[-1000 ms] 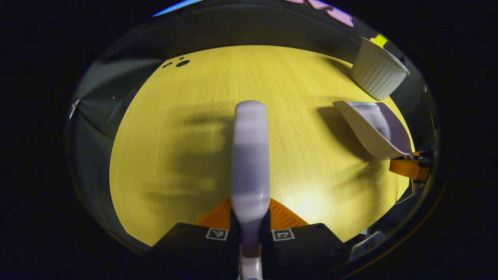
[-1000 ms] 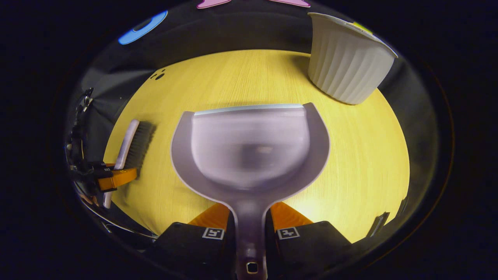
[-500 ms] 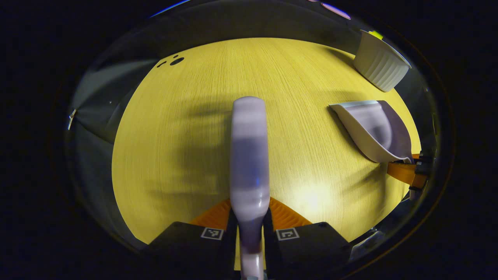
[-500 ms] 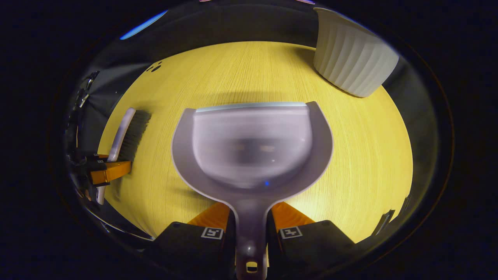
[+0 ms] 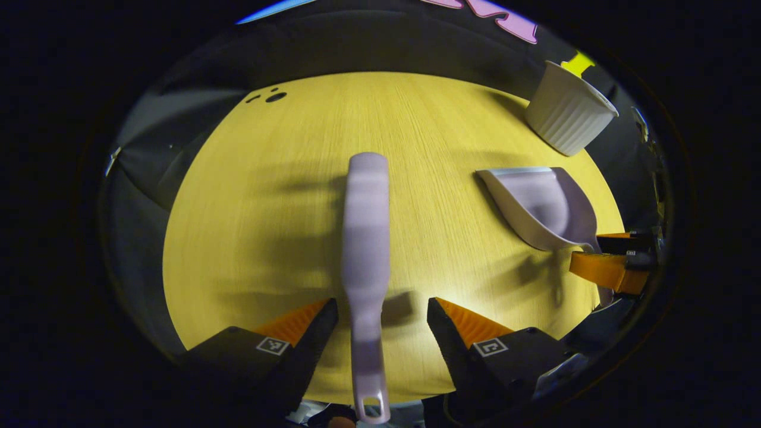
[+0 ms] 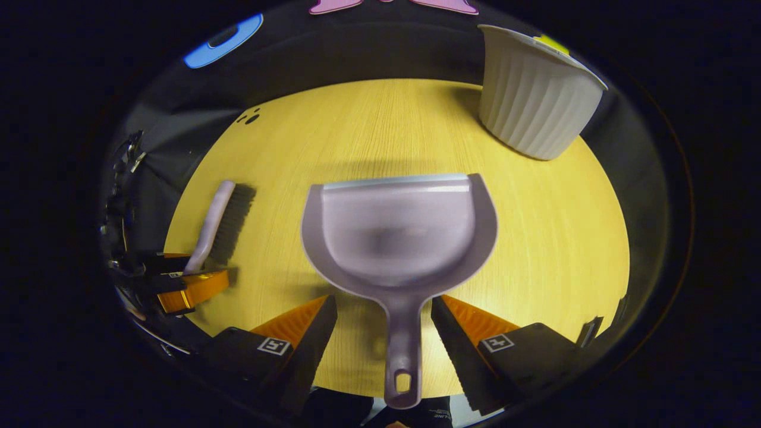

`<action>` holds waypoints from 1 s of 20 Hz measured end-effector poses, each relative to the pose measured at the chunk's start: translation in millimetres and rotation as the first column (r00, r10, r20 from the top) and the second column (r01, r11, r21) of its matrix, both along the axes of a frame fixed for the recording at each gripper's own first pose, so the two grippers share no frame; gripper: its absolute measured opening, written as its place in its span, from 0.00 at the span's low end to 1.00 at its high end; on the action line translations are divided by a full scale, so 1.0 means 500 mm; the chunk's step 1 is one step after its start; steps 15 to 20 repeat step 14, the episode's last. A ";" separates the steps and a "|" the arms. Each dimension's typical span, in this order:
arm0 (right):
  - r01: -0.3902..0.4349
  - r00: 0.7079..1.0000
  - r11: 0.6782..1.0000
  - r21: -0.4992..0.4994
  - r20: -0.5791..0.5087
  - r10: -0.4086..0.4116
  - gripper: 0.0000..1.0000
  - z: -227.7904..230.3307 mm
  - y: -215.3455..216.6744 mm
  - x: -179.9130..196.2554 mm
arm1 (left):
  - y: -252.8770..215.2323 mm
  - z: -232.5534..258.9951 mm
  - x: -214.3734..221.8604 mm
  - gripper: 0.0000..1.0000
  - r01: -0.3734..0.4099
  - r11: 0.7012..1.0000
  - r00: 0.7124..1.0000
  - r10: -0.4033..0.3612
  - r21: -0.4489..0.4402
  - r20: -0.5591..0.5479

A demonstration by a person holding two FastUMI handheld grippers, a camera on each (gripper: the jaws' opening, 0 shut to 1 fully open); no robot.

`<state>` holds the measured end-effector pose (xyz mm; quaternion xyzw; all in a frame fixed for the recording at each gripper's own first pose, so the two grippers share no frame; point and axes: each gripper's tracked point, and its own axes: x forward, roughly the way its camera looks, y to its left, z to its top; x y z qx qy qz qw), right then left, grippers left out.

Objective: Pick up the small broom and dustpan from the desktop, sweep the trash into the dustpan with the broom, and then empty the trash into the garbage bin.

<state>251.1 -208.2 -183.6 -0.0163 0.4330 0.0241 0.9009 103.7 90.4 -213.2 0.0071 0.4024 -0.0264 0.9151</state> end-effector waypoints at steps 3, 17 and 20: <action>-0.014 0.992 1.000 -0.010 0.125 0.015 0.99 0.083 -0.002 -0.009 | -0.018 0.079 -0.038 0.96 0.032 0.999 0.991 -0.026 -0.040 0.131; -0.140 0.804 0.990 -0.025 0.581 0.128 1.00 0.383 0.057 -0.096 | -0.110 0.439 -0.202 0.96 0.063 0.992 0.656 -0.125 0.111 0.744; -0.140 0.804 0.990 -0.025 0.581 0.128 1.00 0.383 0.057 -0.096 | -0.110 0.439 -0.202 0.96 0.063 0.992 0.656 -0.125 0.111 0.744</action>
